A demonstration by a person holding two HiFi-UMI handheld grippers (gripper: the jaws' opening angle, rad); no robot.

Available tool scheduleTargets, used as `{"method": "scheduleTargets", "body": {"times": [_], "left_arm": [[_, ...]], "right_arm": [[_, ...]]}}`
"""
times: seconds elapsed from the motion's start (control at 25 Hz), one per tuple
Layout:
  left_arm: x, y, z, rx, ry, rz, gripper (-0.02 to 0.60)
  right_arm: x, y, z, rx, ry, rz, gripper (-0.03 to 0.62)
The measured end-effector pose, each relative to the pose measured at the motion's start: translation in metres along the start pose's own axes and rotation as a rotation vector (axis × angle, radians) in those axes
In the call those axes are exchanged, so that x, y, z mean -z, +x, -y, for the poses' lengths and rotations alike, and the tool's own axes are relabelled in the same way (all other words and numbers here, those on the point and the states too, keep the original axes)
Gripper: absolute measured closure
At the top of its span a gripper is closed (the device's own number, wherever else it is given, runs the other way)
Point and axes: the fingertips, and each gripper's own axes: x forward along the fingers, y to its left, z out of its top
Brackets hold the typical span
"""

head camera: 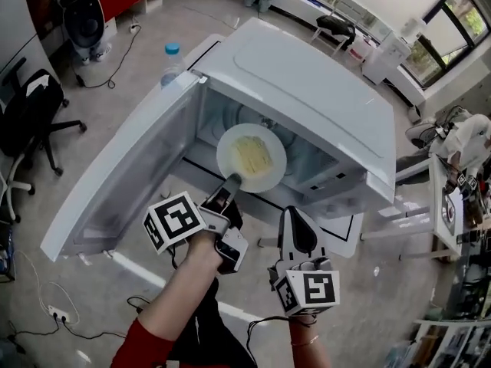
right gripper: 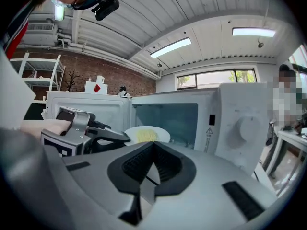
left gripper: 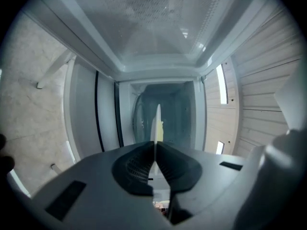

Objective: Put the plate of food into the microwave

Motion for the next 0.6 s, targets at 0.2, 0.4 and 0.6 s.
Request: {"method": "scheduleTargets", "body": {"times": [0.2,0.4,0.6], "left_arm": [[-0.017,0.033,-0.003,0.018,0.013,0.012,0.558],[-0.031,0.066,-0.005,0.012,0.018,0.003,0.558],[-0.039,0.094,-0.002,-0.026,0.040,-0.035,0.558]], "right_arm": [[0.004,0.036,0.004,-0.013,-0.029,0.010,0.580],[0.005,0.061,0.004,-0.031,-0.076,0.001,0.580],[-0.002,0.084,0.002,-0.034,-0.099,0.015,0.580]]}}
